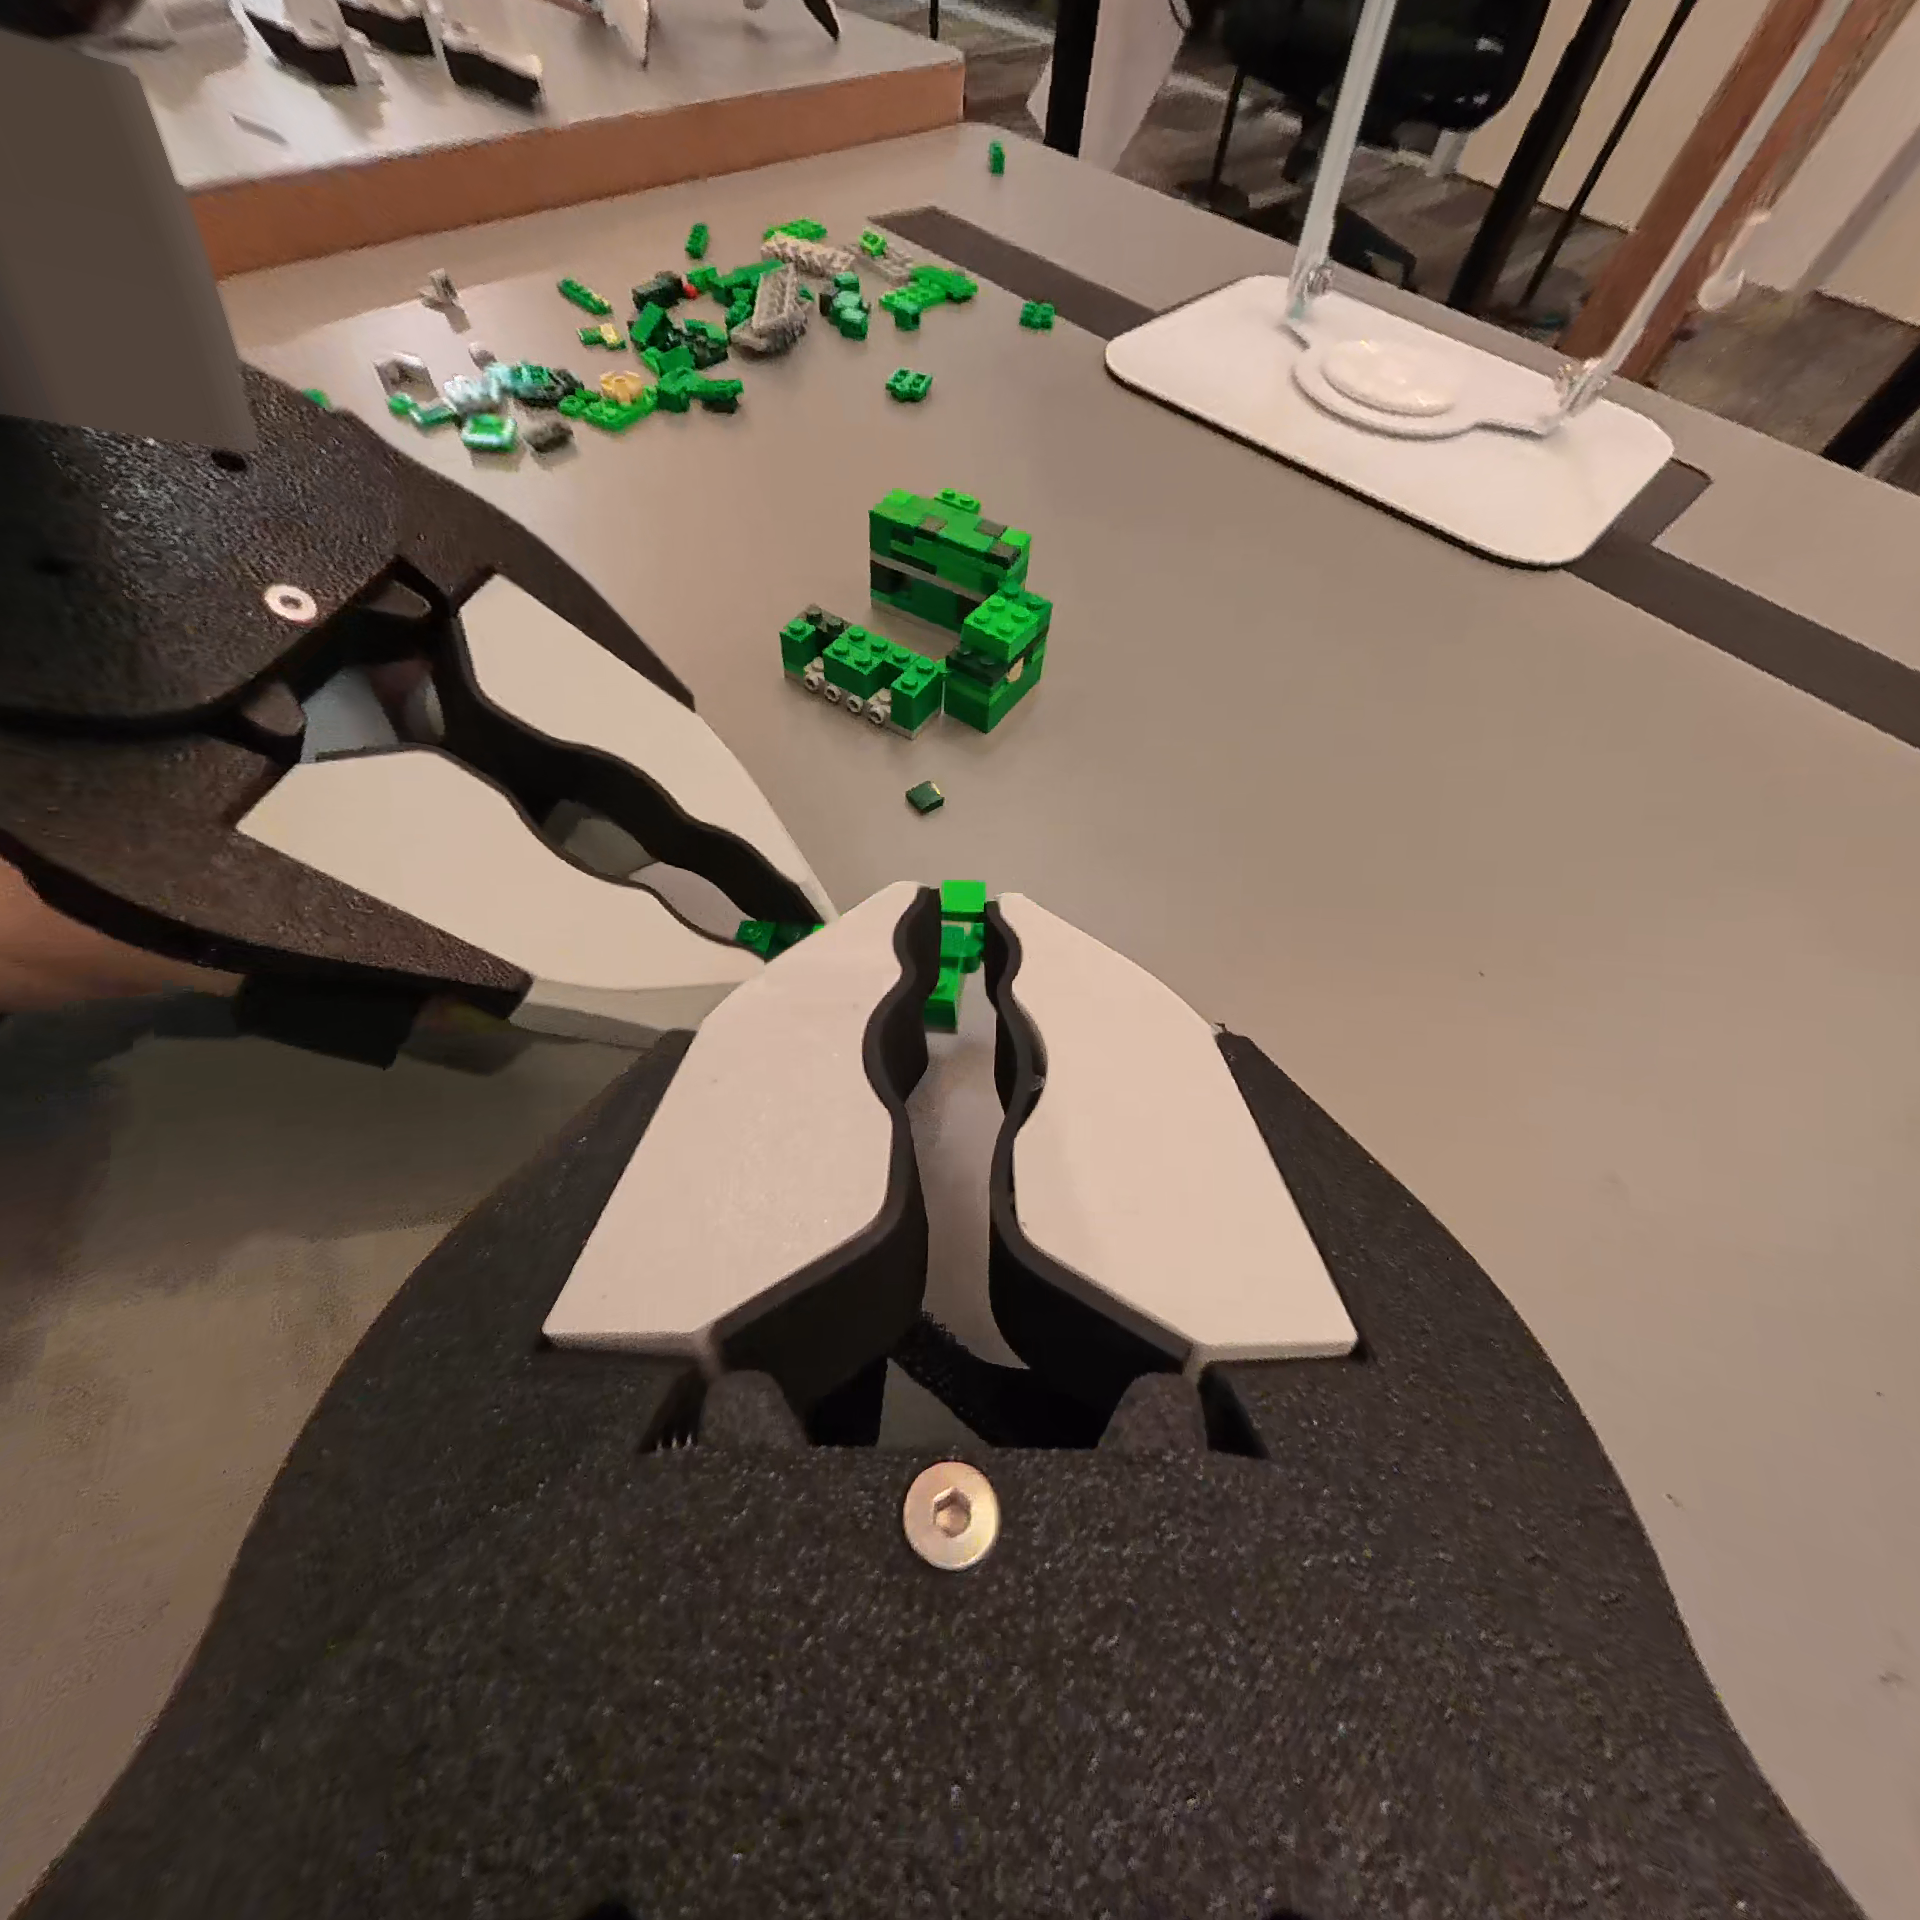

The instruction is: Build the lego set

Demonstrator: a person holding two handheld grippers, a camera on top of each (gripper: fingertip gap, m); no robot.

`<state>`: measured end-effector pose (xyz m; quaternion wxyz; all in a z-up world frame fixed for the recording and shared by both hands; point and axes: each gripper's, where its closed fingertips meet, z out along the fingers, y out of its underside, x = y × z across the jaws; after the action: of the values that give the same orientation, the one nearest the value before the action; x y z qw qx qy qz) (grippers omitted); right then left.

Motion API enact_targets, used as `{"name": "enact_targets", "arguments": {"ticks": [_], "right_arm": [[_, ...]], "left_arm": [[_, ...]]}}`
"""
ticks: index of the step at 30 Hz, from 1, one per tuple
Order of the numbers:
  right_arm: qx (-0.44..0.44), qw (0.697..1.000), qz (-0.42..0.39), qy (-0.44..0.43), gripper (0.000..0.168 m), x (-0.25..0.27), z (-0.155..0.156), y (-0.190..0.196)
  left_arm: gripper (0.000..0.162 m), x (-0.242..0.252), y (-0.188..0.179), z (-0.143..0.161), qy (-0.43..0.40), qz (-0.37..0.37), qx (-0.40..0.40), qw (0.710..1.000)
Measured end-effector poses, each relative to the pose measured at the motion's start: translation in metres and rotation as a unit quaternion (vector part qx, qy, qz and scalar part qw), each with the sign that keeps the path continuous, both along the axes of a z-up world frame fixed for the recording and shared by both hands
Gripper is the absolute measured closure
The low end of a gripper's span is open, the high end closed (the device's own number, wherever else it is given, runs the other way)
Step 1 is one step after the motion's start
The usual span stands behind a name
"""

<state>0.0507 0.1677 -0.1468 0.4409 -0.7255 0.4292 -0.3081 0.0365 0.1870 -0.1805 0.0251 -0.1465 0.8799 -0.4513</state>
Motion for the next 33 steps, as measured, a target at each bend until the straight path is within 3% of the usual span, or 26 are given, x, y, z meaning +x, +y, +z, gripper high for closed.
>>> {"name": "enact_targets", "arguments": {"ticks": [13,33], "right_arm": [[-0.068,0.993,-0.017,0.099,0.161,-0.008,-0.028,0.003],[-0.058,0.993,-0.024,0.100,0.161,-0.008,-0.029,0.002]], "left_arm": [[0.145,-0.002,0.000,-0.011,0.031,0.002,0.014,0.999],[0.145,-0.002,0.000,-0.011,0.043,0.001,0.008,0.999]]}}
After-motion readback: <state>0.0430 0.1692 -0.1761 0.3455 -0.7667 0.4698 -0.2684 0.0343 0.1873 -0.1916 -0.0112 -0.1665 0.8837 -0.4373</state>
